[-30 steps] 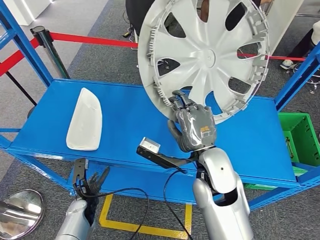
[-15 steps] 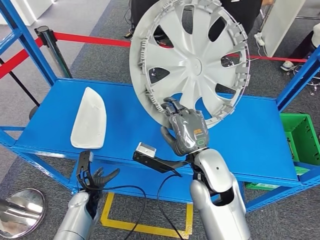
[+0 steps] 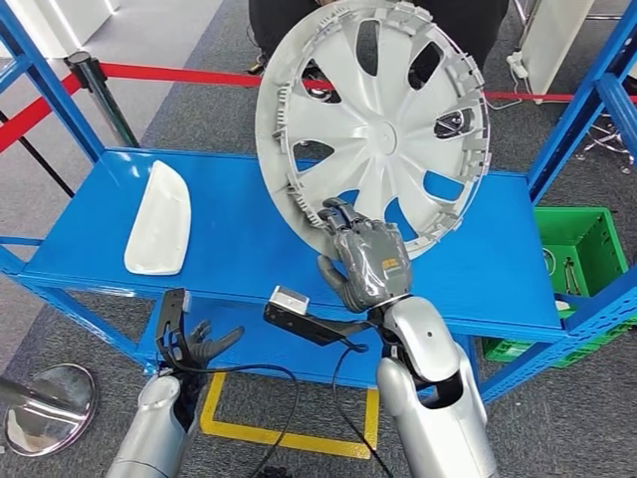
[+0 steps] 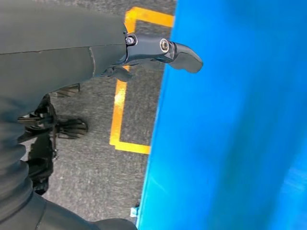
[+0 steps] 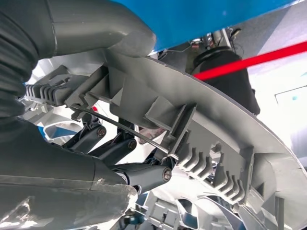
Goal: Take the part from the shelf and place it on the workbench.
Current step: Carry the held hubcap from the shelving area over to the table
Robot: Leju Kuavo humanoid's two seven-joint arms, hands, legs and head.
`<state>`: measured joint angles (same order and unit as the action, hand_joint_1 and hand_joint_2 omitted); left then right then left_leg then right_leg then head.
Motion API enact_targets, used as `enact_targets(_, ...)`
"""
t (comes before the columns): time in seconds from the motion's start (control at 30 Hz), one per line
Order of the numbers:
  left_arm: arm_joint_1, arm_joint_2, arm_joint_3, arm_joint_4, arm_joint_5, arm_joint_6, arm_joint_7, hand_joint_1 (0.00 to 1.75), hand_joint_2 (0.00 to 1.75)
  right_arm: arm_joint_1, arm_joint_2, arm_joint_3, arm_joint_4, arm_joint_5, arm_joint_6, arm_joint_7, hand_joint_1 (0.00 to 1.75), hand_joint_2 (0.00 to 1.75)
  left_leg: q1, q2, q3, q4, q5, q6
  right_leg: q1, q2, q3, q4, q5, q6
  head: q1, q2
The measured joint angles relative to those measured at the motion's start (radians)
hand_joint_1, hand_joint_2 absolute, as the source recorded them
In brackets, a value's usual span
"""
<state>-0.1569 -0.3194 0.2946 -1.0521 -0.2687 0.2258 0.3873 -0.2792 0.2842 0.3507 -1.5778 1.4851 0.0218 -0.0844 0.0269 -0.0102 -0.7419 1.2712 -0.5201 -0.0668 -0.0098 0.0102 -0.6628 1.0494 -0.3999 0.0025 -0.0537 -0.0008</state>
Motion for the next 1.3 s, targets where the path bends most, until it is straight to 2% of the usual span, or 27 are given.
enact_targets(0.07,0.001,0.0,0.002,0.0,0.005,-0.028,-0.002,0.0,1.75,0.0,0.0,0.001,0.001,-0.011,0.0,-0.017,1.75,1.75,-0.006,0.0,0.083,-0.104,0.039,0.012,0.002,0.0,-0.017,0.001,0.015,0.003,0.0,0.0)
enact_targets(0.13,0.001,0.0,0.003,0.0,0.006,-0.055,-0.009,0.0,1.75,-0.001,0.0,0.002,0.002,-0.023,-0.001,-0.028,1.75,1.75,-0.012,0.0,0.161,-0.219,0.051,0.021,0.006,0.0,-0.029,0.0,0.029,0.012,0.0,0.0)
enact_targets(0.17,0.001,0.0,0.005,0.001,0.006,-0.066,-0.013,0.0,1.75,-0.002,0.0,0.002,0.004,-0.028,-0.001,-0.032,1.75,1.75,-0.015,-0.001,0.177,-0.247,0.049,0.025,0.006,0.0,-0.032,-0.001,0.036,0.018,0.0,0.0)
enact_targets(0.27,0.002,-0.001,0.011,0.004,-0.002,-0.093,-0.022,0.0,1.75,-0.004,-0.001,0.002,0.013,-0.044,-0.001,-0.042,1.75,1.75,-0.016,0.0,0.168,-0.262,0.065,0.042,0.005,-0.001,-0.04,-0.008,0.05,0.038,0.0,0.0)
enact_targets(0.3,0.002,-0.002,0.014,0.005,-0.008,-0.102,-0.024,0.0,1.75,-0.004,-0.001,0.002,0.015,-0.048,-0.001,-0.044,1.75,1.75,-0.014,0.003,0.162,-0.264,0.074,0.05,0.004,-0.001,-0.047,0.006,0.032,0.044,0.002,0.0)
enact_targets(0.33,0.003,-0.002,0.016,0.006,-0.014,-0.111,-0.025,0.0,1.75,-0.005,-0.002,0.002,0.017,-0.051,-0.001,-0.046,1.75,1.75,-0.012,0.006,0.155,-0.266,0.083,0.056,0.004,-0.001,-0.059,0.04,-0.002,0.049,0.003,0.0)
enact_targets(0.4,0.004,-0.002,0.023,0.007,-0.026,-0.128,-0.025,0.0,1.75,-0.006,-0.002,0.002,0.022,-0.058,0.0,-0.05,1.75,1.75,-0.013,0.013,0.136,-0.266,0.1,0.064,0.003,-0.002,-0.093,0.163,-0.095,0.057,0.007,0.0)
enact_targets(0.43,0.005,-0.002,0.028,0.009,-0.03,-0.135,-0.026,0.0,1.75,-0.006,-0.003,0.002,0.025,-0.062,0.0,-0.052,1.75,1.75,-0.014,0.017,0.125,-0.266,0.108,0.065,0.003,-0.002,-0.105,0.223,-0.126,0.06,0.008,0.0)
enact_targets(0.47,0.006,-0.002,0.032,0.011,-0.034,-0.142,-0.026,0.0,1.75,-0.007,-0.003,0.003,0.028,-0.066,0.0,-0.053,1.75,1.75,-0.015,0.023,0.113,-0.265,0.117,0.065,0.003,-0.002,-0.106,0.261,-0.138,0.061,0.008,0.0)
enact_targets(0.5,0.006,-0.002,0.035,0.013,-0.036,-0.148,-0.026,0.0,1.75,-0.007,-0.003,0.003,0.031,-0.069,0.001,-0.053,1.75,1.75,-0.016,0.029,0.102,-0.265,0.126,0.065,0.003,-0.003,-0.091,0.266,-0.128,0.061,0.008,0.0)
enact_targets(0.53,0.007,-0.002,0.039,0.014,-0.038,-0.152,-0.027,0.0,1.75,-0.008,-0.003,0.003,0.034,-0.072,0.002,-0.054,1.75,1.75,-0.017,0.035,0.091,-0.265,0.134,0.064,0.003,-0.006,-0.058,0.236,-0.105,0.059,0.008,0.0)
enact_targets(0.57,0.007,-0.002,0.043,0.015,-0.039,-0.157,-0.027,0.0,1.75,-0.009,-0.003,0.004,0.036,-0.075,0.002,-0.054,1.75,1.75,-0.017,0.041,0.082,-0.264,0.142,0.062,0.005,-0.016,-0.01,0.178,-0.085,0.057,0.008,0.0)
enact_targets(0.63,0.009,-0.002,0.05,0.016,-0.042,-0.163,-0.028,0.0,1.75,-0.014,-0.003,0.008,0.038,-0.08,0.003,-0.054,1.75,1.75,-0.021,0.054,0.069,-0.263,0.157,0.053,0.014,-0.049,0.084,0.048,-0.082,0.048,0.008,0.0)
enact_targets(0.7,0.011,-0.002,0.056,0.016,-0.044,-0.167,-0.029,0.0,1.75,-0.019,-0.002,0.013,0.039,-0.084,0.004,-0.054,1.75,1.75,-0.022,0.069,0.065,-0.265,0.172,0.043,0.023,-0.059,0.111,-0.012,-0.094,0.034,0.009,0.0)
enact_targets(0.77,0.012,-0.001,0.062,0.016,-0.045,-0.168,-0.029,0.0,1.75,-0.021,-0.002,0.015,0.041,-0.088,0.004,-0.055,1.75,1.75,-0.02,0.08,0.063,-0.269,0.181,0.031,0.023,-0.041,0.096,-0.018,-0.078,0.017,0.012,0.0)
enact_targets(0.8,0.013,-0.001,0.064,0.016,-0.045,-0.168,-0.029,0.0,1.75,-0.021,-0.002,0.016,0.042,-0.09,0.004,-0.055,1.75,1.75,-0.019,0.072,0.058,-0.262,0.167,0.025,0.021,-0.033,0.089,-0.019,-0.066,0.009,0.012,0.0)
enact_targets(0.87,0.014,0.0,0.068,0.016,-0.045,-0.169,-0.029,0.0,1.75,-0.021,-0.002,0.016,0.043,-0.093,0.003,-0.054,1.75,1.75,-0.018,0.04,0.033,-0.191,0.086,0.015,0.017,-0.016,0.068,-0.023,-0.04,-0.004,0.01,0.0)
enact_targets(0.93,0.017,0.001,0.072,0.016,-0.045,-0.171,-0.029,0.0,1.75,-0.019,-0.002,0.016,0.042,-0.096,0.001,-0.055,1.75,1.75,-0.018,0.02,-0.002,-0.06,-0.004,0.011,0.017,0.004,0.039,-0.023,-0.016,-0.009,0.007,0.0)
enact_targets(0.97,0.018,0.001,0.075,0.016,-0.045,-0.173,-0.029,0.0,1.75,-0.017,-0.002,0.016,0.042,-0.097,0.0,-0.056,1.75,1.75,-0.018,0.017,-0.01,-0.012,-0.022,0.011,0.017,0.014,0.024,-0.022,-0.004,-0.01,0.007,0.0)
enact_targets(1.0,0.019,0.001,0.077,0.016,-0.045,-0.176,-0.029,0.0,1.75,-0.015,-0.002,0.016,0.042,-0.099,-0.001,-0.056,1.75,1.75,-0.017,0.016,-0.003,0.009,-0.018,0.011,0.016,0.024,0.009,-0.022,0.008,-0.009,0.007,0.0)
enact_targets(1.03,0.02,0.001,0.078,0.016,-0.045,-0.177,-0.029,0.0,1.75,-0.014,-0.002,0.016,0.041,-0.1,-0.001,-0.056,1.75,1.75,-0.017,0.014,0.021,-0.006,0.002,0.012,0.015,0.035,-0.005,-0.022,0.02,-0.006,0.007,0.0)
enact_targets(1.07,0.02,0.001,0.079,0.016,-0.045,-0.179,-0.03,0.0,1.75,-0.013,-0.002,0.016,0.041,-0.101,-0.002,-0.057,1.75,1.75,-0.015,0.006,0.06,-0.049,0.025,0.013,0.014,0.047,-0.019,-0.022,0.032,-0.003,0.007,0.0)
enact_targets(1.1,0.019,0.001,0.079,0.016,-0.045,-0.18,-0.03,0.0,1.75,-0.013,-0.002,0.016,0.039,-0.102,-0.002,-0.057,1.75,1.75,-0.013,-0.014,0.11,-0.113,0.036,0.015,0.013,0.058,-0.034,-0.021,0.044,0.003,0.007,0.0)
enact_targets(1.17,0.02,0.0,0.079,0.016,-0.045,-0.182,-0.033,0.0,1.75,-0.013,-0.002,0.015,0.032,-0.105,-0.005,-0.059,1.75,1.75,-0.009,-0.052,0.185,-0.226,0.029,0.024,0.013,0.078,-0.055,-0.021,0.067,0.014,0.007,0.0)
enact_targets(1.2,0.021,0.0,0.079,0.016,-0.045,-0.183,-0.034,0.0,1.75,-0.012,-0.002,0.015,0.028,-0.106,-0.01,-0.06,1.75,1.75,-0.01,-0.062,0.2,-0.254,0.022,0.031,0.012,0.086,-0.061,-0.024,0.08,0.02,0.007,0.0)
enact_targets(1.27,0.023,-0.002,0.079,0.016,-0.045,-0.186,-0.038,0.0,1.75,-0.006,-0.004,0.015,0.018,-0.109,-0.022,-0.064,1.75,1.75,-0.01,-0.043,0.193,-0.263,0.033,0.046,0.01,0.103,-0.07,-0.035,0.102,0.032,0.004,0.0)
enact_targets(1.3,0.024,-0.003,0.079,0.016,-0.045,-0.187,-0.04,0.0,1.75,-0.003,-0.005,0.015,0.012,-0.111,-0.027,-0.067,1.75,1.75,-0.009,-0.031,0.187,-0.263,0.042,0.054,0.01,0.096,-0.077,-0.032,0.093,0.038,0.007,0.0)
